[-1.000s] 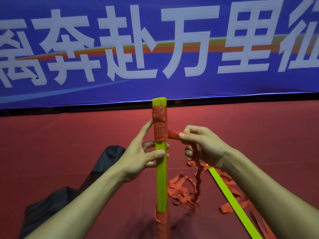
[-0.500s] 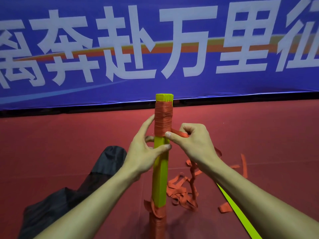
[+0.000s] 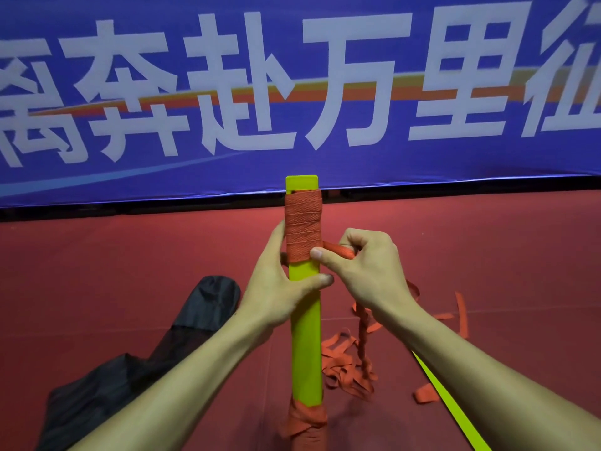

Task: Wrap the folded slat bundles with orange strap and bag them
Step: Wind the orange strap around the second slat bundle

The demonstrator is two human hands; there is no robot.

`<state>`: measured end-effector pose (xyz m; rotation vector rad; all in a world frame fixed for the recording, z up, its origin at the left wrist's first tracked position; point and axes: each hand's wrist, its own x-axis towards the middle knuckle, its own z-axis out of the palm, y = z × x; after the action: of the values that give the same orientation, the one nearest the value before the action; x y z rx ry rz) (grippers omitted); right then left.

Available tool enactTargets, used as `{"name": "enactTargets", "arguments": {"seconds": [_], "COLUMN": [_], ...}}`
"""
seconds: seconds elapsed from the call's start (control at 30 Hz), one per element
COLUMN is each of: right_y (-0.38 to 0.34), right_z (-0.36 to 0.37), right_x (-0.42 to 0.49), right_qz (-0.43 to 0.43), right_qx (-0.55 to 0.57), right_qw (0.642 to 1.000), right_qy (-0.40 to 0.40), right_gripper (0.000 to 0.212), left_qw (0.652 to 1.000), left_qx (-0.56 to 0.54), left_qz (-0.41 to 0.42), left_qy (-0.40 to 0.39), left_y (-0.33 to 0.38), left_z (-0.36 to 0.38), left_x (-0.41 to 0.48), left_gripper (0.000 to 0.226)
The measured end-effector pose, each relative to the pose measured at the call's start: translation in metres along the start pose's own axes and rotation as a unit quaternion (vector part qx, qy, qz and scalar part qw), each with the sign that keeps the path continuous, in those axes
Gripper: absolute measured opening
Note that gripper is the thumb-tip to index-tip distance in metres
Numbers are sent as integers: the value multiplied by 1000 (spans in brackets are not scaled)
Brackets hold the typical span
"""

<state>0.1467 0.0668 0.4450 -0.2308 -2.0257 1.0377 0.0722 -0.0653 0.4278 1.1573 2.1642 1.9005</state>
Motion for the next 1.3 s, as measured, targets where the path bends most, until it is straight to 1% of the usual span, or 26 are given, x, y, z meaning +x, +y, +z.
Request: {"name": "enactTargets", "arguments": {"seconds": [0.07, 0.13, 0.2, 0.27, 0.37, 0.43, 0.53, 0.63, 0.7, 0.77, 0.83, 0.9, 0.93, 1.0, 1.07, 1.13, 1.2, 1.3], "right_y": [2, 5, 8, 9, 11, 13, 16, 14, 11, 8, 7, 9, 10, 10, 11, 11, 12, 12], "right_z": [-3, -6, -8, -10, -9, -8, -5, -3, -4, -8, -12, -16, -18, -22, -23, -22, -21, -15], "right_x": [1, 3, 5, 5, 5, 5, 5, 4, 4, 2, 2, 4, 6, 8, 8, 7, 8, 7], "right_qz": [2, 12, 23, 31, 34, 38, 49, 60, 76, 109, 162, 211, 226, 245, 256, 261, 258, 221], "right_qx": [2, 15, 27, 35, 45, 47, 58, 80, 124, 205, 273, 318, 338, 361, 370, 365, 350, 293], "right_qw": [1000, 1000, 999, 999, 998, 998, 996, 993, 986, 963, 924, 886, 871, 854, 844, 845, 856, 903], "right_qy": [3, 4, 1, -5, -15, -25, -39, -60, -82, -136, -212, -265, -276, -284, -291, -291, -278, -225], "right_gripper": [56, 56, 55, 53, 52, 50, 48, 44, 40, 33, 24, 19, 16, 10, 15, 15, 19, 28], "left_qw": [998, 991, 983, 977, 976, 977, 968, 968, 969, 971, 972, 972, 972, 973, 975, 978, 981, 988], "left_qx": [-43, -81, -95, -102, -104, -113, -147, -143, -149, -160, -174, -182, -184, -182, -176, -168, -159, -128], "left_qz": [-25, -60, -73, -73, -58, -49, -80, -77, -79, -77, -73, -74, -76, -76, -73, -70, -66, -55], "left_qy": [-37, -91, -141, -172, -180, -177, -185, -192, -180, -157, -137, -127, -125, -123, -116, -106, -95, -71], "left_y": [1, 1, -1, -3, -2, -2, -2, -3, -2, -3, -4, -4, -4, -7, -9, -9, -9, -9], "left_z": [-5, -12, -19, -23, -25, -23, -22, -22, -21, -20, -21, -22, -23, -24, -25, -24, -22, -16], "left_x": [-1, -1, 0, 0, 0, -1, -3, -5, -5, -5, -3, -1, -1, -1, 0, 0, 0, 0], "left_gripper": [90, 96, 102, 104, 101, 105, 103, 102, 99, 96, 95, 94, 94, 93, 92, 91, 91, 95]}}
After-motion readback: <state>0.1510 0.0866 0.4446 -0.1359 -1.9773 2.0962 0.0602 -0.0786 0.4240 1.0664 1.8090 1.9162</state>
